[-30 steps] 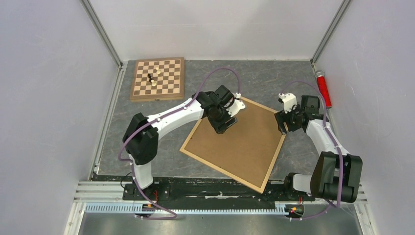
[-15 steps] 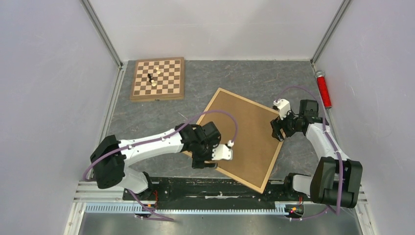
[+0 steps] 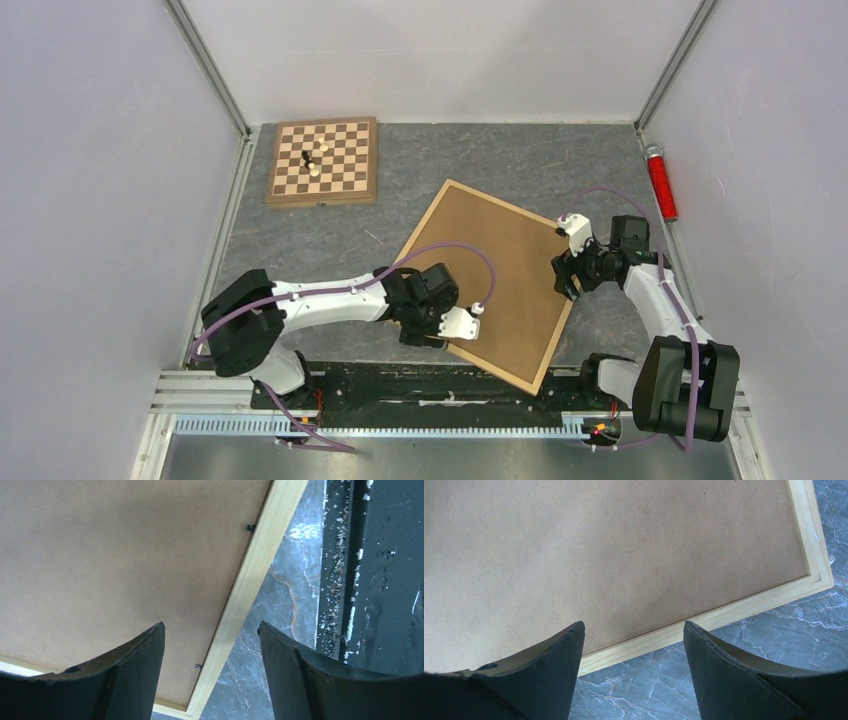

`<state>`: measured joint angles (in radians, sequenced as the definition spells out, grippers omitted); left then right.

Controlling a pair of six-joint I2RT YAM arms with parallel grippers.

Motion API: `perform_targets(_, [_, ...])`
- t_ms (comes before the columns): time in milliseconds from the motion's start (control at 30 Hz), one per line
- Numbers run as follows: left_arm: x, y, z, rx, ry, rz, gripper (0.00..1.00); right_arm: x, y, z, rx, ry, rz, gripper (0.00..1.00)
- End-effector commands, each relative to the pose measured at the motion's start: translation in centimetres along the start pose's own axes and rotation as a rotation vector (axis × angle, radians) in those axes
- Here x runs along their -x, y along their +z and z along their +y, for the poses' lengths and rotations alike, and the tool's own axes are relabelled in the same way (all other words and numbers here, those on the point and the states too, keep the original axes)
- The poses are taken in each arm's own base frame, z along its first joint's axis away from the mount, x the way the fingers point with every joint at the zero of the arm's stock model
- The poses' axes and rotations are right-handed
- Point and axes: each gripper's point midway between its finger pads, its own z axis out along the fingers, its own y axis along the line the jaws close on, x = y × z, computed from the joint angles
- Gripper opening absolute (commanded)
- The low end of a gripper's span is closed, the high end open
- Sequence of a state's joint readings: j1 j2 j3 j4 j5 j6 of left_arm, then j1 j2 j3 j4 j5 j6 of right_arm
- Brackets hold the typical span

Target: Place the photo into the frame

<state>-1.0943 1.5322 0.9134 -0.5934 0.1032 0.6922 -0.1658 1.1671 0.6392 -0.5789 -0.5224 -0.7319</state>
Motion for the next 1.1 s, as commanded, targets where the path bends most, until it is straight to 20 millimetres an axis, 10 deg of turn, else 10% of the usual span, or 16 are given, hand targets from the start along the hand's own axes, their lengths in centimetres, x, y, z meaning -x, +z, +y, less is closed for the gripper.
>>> perform_targets(0, [0.6,0.7,-0.5,0.000,0.082,-0.021,0.75,0.3,-0.4,-0.2,-0.019,-0.033,-0.013,0.75])
perform_targets(500, [-1.3,4.2,-0.7,0.022,0.113,0.045,0.66,0.6,-0.2,0.1,-0.003,-0.025,-0.029,0.75])
perform_targets(833, [-1.2,3.2,-2.2,-0.052,0.053,0.064,0.03,1.8,-0.3,0.0,0.010,0.007,-0.062,0.75])
perform_targets(1067, [-1.0,0.7,-1.9,-0.017,0.041,0.056,0.02,5.9,-1.3,-3.6,-0.121,0.047,-0.157,0.77])
